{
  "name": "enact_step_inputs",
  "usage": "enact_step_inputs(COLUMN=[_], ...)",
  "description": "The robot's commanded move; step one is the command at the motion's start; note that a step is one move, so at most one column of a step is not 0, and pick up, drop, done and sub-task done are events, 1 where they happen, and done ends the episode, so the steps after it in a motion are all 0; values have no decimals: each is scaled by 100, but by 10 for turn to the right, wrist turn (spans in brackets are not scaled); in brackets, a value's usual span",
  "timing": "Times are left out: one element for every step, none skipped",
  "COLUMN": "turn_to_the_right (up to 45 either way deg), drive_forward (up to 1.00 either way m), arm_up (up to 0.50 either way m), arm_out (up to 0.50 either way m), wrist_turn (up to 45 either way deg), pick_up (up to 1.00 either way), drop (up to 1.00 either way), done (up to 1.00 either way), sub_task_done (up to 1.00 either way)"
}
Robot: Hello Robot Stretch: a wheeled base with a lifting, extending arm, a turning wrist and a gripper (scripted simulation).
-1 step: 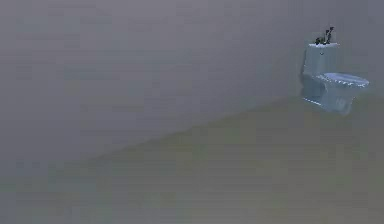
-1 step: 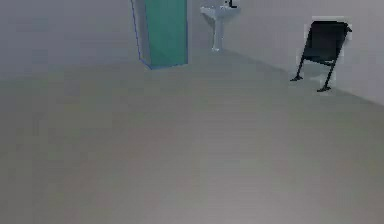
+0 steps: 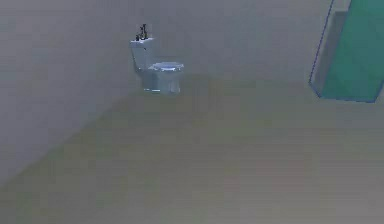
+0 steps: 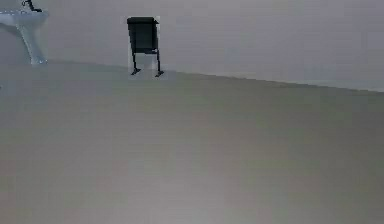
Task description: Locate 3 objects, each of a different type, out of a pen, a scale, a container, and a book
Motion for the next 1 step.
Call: enact_step_inputs(turn_to_the_right=[450], drive_forward=[0], arm_up=[0], arm_out=[0], wrist_turn=[0], pick_up=[0], drop=[0], done=[0], sub_task_done=[0])
